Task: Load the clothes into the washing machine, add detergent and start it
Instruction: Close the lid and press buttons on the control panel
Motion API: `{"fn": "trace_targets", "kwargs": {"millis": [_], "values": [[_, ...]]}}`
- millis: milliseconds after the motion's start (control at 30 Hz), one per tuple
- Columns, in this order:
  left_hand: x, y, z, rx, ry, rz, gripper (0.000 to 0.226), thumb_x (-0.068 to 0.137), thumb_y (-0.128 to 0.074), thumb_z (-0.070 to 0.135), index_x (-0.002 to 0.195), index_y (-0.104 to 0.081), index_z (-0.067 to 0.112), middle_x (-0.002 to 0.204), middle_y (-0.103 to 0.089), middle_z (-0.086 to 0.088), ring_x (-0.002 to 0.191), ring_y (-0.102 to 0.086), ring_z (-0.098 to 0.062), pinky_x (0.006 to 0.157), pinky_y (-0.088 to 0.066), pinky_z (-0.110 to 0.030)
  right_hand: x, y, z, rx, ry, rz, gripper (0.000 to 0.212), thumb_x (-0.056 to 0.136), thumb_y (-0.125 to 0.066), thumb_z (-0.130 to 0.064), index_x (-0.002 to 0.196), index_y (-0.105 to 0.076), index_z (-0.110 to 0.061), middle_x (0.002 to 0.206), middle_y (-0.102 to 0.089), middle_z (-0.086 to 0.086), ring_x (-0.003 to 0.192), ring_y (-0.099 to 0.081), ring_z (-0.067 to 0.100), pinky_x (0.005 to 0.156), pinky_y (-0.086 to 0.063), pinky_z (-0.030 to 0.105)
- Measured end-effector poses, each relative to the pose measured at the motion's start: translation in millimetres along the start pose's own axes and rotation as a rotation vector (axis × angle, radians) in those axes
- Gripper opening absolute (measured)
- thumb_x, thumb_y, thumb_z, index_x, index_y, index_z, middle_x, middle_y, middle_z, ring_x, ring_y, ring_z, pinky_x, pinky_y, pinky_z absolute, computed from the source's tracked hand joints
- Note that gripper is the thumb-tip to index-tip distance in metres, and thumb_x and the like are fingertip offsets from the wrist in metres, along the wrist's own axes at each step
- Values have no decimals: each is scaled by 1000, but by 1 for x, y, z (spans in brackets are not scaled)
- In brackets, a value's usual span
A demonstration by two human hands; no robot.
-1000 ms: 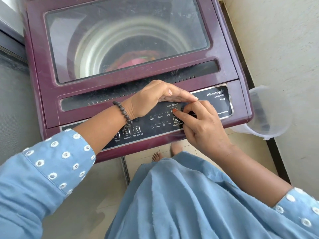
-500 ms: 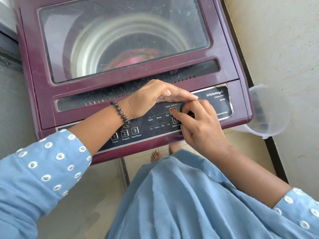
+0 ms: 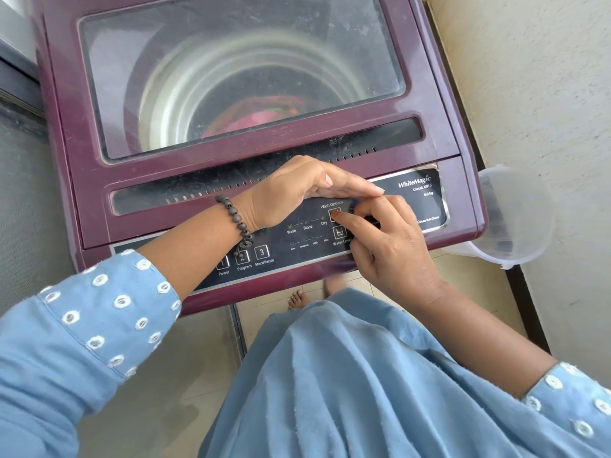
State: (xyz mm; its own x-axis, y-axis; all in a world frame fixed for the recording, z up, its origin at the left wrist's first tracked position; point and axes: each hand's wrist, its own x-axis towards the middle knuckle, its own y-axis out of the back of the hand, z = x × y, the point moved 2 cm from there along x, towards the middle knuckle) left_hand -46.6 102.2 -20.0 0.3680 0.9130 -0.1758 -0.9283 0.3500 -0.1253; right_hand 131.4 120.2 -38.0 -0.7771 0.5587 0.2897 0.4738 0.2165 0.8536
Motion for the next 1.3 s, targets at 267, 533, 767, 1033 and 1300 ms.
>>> {"fn": "trace_targets", "kwargs": {"millis": [267, 533, 767, 1033, 1300], "values": [[0, -1, 0, -23, -4, 11, 56, 84, -20, 6, 129, -54, 1, 126, -64, -11, 120, -63, -14, 103, -43, -23, 0, 0, 0, 3, -7, 4, 34, 85, -48, 0, 109, -72, -6, 91, -61, 12, 84, -51, 30, 74, -45, 45], [0, -1, 1, -24, -5, 1, 55, 85, -23, 9, 128, -55, 0, 125, -64, -11, 121, -62, -15, 104, -43, -23, -1, 0, 0, 8, -5, 1, 35, 87, -46, -1, 110, -72, -6, 91, -62, 12, 85, -51, 30, 76, -46, 43], [-1, -2, 0, 10, -15, 0, 57, 85, -27, 15, 128, -57, -7, 129, -63, -13, 124, -60, -18, 106, -42, -25, -1, 0, 0, 10, -8, 2, 35, 85, -48, 0, 112, -71, -5, 93, -63, 11, 88, -52, 29, 78, -46, 42], [0, -2, 0, -10, 0, 22, 57, 84, -20, 8, 126, -58, 2, 125, -65, -12, 121, -62, -17, 104, -43, -24, 0, 1, -1, 8, -11, 8, 35, 84, -48, 0, 111, -70, -3, 94, -63, 11, 90, -50, 27, 80, -46, 39], [0, -2, -1, 4, -1, 34, 59, 84, -20, 8, 128, -57, -4, 128, -64, -16, 123, -61, -18, 104, -43, -24, -1, 0, -1, -5, -1, 5, 33, 86, -48, -1, 110, -71, -4, 93, -63, 11, 88, -52, 29, 79, -46, 41]]}}
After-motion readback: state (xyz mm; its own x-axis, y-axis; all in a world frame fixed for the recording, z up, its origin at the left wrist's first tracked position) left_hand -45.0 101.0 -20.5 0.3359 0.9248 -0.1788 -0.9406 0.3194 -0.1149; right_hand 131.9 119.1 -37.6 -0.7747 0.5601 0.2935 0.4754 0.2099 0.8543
